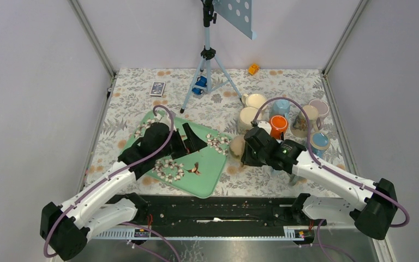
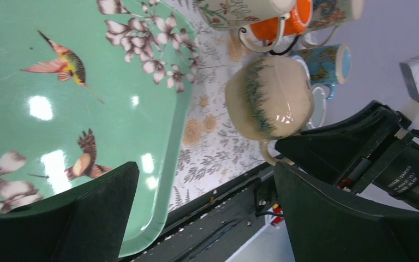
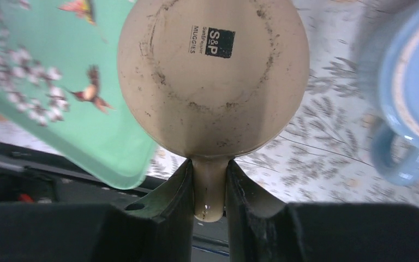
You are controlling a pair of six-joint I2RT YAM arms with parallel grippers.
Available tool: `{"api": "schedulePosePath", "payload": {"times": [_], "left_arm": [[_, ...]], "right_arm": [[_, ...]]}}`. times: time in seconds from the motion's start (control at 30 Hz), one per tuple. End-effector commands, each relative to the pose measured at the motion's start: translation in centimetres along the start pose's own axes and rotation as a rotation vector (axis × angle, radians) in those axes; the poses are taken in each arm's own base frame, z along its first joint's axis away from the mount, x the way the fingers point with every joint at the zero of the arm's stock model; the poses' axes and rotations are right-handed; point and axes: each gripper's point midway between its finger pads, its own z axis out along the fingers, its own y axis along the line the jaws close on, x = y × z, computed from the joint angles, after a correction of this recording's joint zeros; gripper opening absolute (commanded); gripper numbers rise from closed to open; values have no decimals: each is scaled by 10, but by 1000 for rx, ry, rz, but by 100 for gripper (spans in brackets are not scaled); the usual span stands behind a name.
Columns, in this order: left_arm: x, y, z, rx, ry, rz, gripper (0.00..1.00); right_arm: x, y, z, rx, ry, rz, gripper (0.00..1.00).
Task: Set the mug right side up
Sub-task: Turn over the cup at the center of the board.
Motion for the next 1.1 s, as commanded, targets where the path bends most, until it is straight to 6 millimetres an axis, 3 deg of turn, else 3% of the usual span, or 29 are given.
{"api": "schedulePosePath", "payload": {"times": [0.0, 0.33, 0.6, 0.8, 1.07], "left_arm": [[-8, -34, -6, 212, 2, -71, 99], [-11, -49, -21, 470, 47, -220, 95], [-24, -66, -42, 663, 56, -304, 83], [-28, -73, -50, 740, 63, -330, 66], [-36, -81, -53, 778, 51, -331, 56]], "right_arm": [[-70, 84, -36, -354, -203, 177, 0], [-121, 158, -59, -711, -348, 318, 0], [-141, 200, -83, -952, -368, 363, 0], [-145, 220, -96, -1092, -337, 382, 0], [-141, 230, -103, -1187, -287, 410, 0]]}}
